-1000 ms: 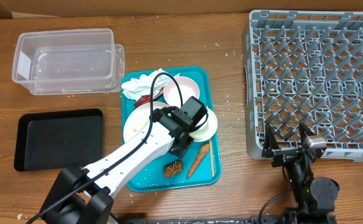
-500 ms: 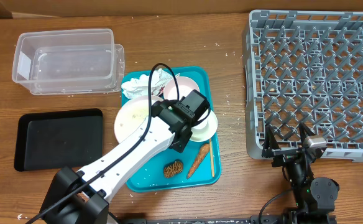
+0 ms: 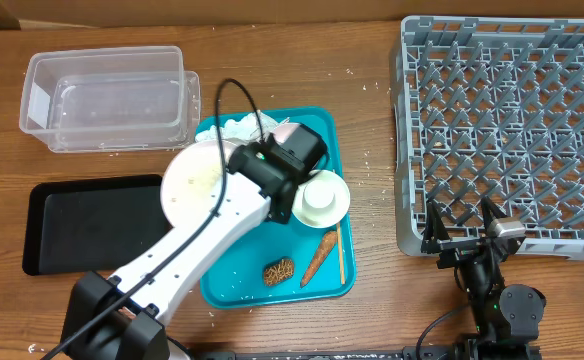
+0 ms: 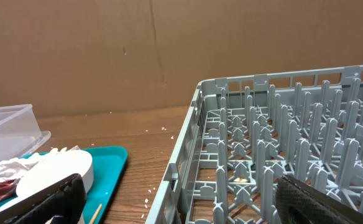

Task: Sort waste into correct bins and load items into the dishwasher
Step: 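Lift the plate and carry it left over the black tray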

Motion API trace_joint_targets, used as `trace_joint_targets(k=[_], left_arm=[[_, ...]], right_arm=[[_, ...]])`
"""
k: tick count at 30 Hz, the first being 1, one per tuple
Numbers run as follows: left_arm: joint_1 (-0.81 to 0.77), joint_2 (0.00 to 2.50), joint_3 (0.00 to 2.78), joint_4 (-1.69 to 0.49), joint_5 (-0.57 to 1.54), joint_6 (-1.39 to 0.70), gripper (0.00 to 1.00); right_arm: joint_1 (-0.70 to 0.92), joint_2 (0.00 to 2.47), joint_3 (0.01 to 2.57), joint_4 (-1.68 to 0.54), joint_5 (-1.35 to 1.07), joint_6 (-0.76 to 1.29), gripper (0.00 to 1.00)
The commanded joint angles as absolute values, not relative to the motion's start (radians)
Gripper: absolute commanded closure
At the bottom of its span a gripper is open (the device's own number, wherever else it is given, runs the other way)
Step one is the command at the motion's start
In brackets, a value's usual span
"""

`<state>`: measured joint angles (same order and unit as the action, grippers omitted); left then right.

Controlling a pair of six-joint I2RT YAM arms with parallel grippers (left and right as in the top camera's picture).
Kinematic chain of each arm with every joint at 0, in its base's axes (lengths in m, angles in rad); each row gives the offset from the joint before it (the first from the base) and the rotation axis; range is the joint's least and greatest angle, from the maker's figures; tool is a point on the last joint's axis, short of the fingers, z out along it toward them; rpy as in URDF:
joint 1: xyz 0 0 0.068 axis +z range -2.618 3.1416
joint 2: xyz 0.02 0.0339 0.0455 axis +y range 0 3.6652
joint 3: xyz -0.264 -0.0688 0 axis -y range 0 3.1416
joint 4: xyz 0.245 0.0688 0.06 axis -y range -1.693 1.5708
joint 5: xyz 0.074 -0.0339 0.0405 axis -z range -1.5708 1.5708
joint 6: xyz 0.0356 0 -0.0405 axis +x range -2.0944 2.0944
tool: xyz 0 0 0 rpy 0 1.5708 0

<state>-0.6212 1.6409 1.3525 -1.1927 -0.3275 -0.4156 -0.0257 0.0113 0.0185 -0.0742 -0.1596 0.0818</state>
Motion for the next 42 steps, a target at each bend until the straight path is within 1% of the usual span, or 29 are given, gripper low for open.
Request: trace_joint_targets(k=[1, 10, 13, 14, 21, 29, 34, 42], left_arm=[[-0.535, 1.636, 1.403, -1.213, -0.361, -0.496, 0.96], [-0.279, 1.623, 1.406, -1.184, -0.192, -0.501, 0.96], [-0.200, 1.623, 1.406, -1.161, -0.112, -0.465, 0.96], [-0.151, 1.623, 1.406, -1.150, -0.064, -0.449, 0.96], [0.019, 1.623, 1.405, -1.104, 0.073, -0.397, 0.96], [0.144, 1.623, 1.405, -1.088, 0.246, -0.328, 0.96], [0.206, 1.623, 1.405, -1.092, 0.313, -0.304, 0.96], [0.354, 1.620, 1.406, -1.096, 0.547, -0.204, 0.96]], right_arm=[[-0.028, 0.006, 0.008, -0.069, -0.159, 0.081, 0.00], [-0.028, 0.006, 0.008, -0.069, -0.159, 0.081, 0.00], [-0.028, 0.006, 0.008, -0.069, -0.159, 0.081, 0.00], [-0.028, 0.006, 0.008, -0.069, -0.159, 0.081, 0.00], [-0.028, 0.006, 0.008, -0.069, -0.159, 0.081, 0.00], [-0.028, 0.006, 0.008, -0.069, -0.159, 0.081, 0.00], [-0.028, 0.006, 0.008, -0.069, -0.159, 0.081, 0.00], [-0.028, 0.006, 0.008, -0.069, -0.159, 0.081, 0.00]])
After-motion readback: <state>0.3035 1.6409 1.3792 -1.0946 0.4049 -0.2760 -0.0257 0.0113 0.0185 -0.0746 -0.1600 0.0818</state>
